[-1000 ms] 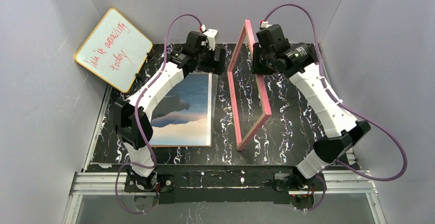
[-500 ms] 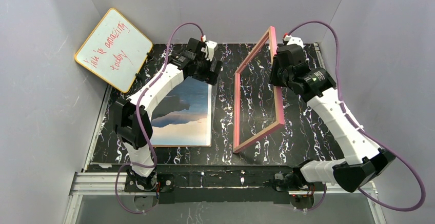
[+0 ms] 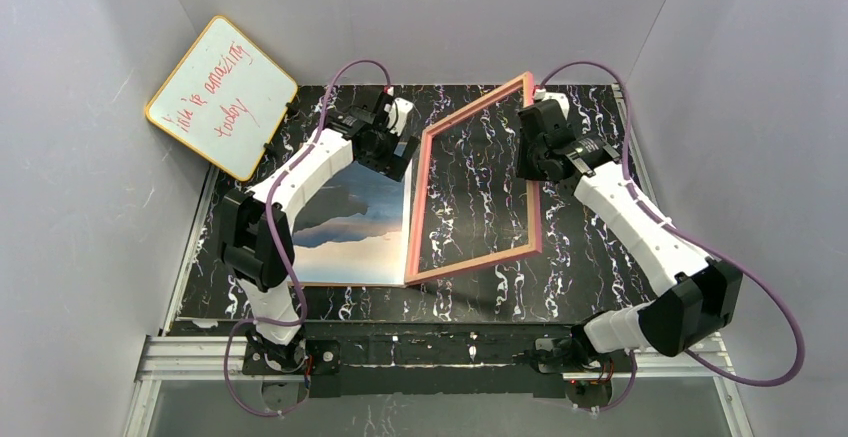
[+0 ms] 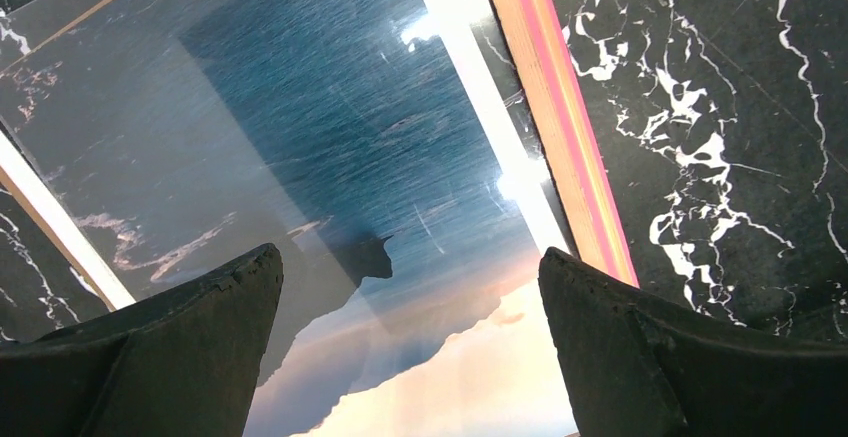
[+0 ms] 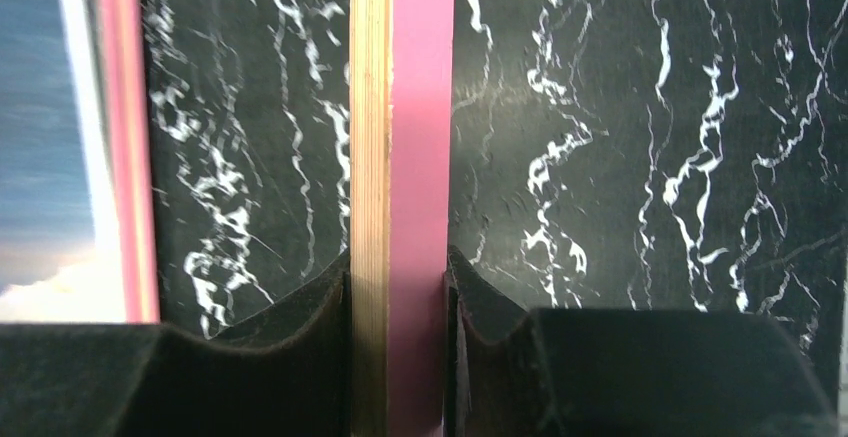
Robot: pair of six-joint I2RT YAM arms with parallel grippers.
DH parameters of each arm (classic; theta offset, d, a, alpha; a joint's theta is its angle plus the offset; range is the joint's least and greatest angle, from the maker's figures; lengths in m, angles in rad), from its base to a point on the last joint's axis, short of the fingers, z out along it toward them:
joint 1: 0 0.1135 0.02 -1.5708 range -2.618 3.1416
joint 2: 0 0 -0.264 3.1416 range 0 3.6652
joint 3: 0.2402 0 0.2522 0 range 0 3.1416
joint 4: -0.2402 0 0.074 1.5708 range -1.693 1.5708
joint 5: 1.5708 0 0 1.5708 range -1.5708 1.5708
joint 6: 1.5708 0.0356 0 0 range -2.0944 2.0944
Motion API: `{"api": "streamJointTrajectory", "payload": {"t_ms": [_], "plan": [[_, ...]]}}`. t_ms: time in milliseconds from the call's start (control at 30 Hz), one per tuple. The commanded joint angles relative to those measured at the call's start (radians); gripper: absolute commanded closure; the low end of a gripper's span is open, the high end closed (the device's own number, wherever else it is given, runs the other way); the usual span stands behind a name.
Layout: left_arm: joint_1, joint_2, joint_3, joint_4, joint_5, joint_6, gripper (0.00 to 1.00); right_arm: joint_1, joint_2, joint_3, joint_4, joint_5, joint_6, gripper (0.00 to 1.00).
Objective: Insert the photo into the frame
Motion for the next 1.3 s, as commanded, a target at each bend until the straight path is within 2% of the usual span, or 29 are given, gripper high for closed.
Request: {"api": "streamJointTrajectory", "payload": {"t_ms": [0, 233, 633, 867, 1267], "plan": [[0.005, -0.073, -0.024, -0.017, -0.027, 0.034, 0.02, 0.0, 0.016, -0.038, -0.098, -0.005, -0.091, 0.99], [0.005, -0.07, -0.107, 0.022, -0.036, 0.073, 0.02, -0.001, 0.046, -0.1, -0.082, 0.02, -0.121, 0.99], [0.001, -0.018, -0.293, 0.156, -0.12, 0.122, 0.02, -0.008, 0.176, -0.201, -0.051, 0.206, -0.061, 0.99], [-0.017, 0.015, -0.325, 0.181, -0.123, 0.141, 0.02, -0.009, 0.297, -0.231, 0.011, 0.194, -0.037, 0.99], [-0.039, 0.067, -0.358, 0.228, -0.152, 0.167, 0.02, -0.018, 0.41, -0.296, 0.091, 0.203, 0.025, 0.99]]}}
